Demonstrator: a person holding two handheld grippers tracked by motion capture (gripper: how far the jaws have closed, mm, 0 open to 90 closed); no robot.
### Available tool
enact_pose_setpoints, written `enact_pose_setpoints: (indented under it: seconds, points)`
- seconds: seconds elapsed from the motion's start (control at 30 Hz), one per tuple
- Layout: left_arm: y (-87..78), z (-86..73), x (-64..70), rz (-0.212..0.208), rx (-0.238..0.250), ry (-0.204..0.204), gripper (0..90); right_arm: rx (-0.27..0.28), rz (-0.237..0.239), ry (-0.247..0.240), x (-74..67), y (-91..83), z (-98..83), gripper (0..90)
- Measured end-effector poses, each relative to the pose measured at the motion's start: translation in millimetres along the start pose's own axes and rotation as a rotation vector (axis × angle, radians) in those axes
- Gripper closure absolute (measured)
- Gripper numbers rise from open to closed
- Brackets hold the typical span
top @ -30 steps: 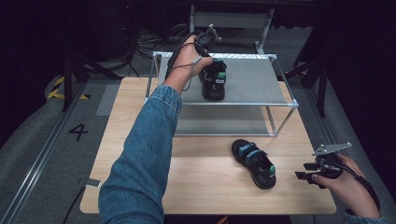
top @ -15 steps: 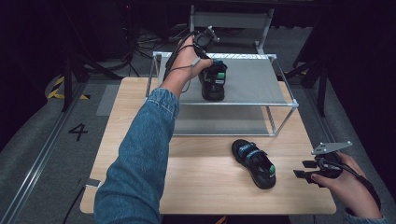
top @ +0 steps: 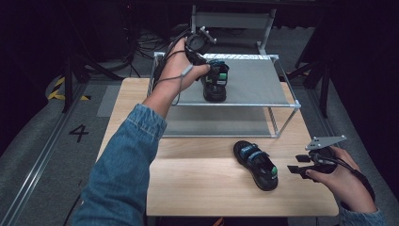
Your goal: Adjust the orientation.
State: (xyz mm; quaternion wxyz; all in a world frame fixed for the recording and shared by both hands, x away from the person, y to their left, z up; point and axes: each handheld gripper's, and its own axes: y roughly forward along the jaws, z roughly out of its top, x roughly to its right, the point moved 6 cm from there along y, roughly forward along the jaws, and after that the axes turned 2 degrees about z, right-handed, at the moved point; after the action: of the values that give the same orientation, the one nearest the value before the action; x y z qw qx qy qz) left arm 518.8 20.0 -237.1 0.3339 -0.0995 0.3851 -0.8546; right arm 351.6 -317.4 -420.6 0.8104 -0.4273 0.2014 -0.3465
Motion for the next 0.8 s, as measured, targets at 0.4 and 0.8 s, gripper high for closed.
enact_pose_setpoints:
  seconds: [0.4, 0.8]
  points:
    - [-23.3, -75.9, 40.4, -0.055, -0.014, 0.035, 41.2, -0.016, 0.012, -0.056, -11.5, -2.8, 15.5, 46.5]
    - [-0.5, -150.1, 62.3, -0.124, -0.073, 0.034, 40.7, -0.055, 0.082, -0.103, -39.5, -5.9, 19.8, 50.3]
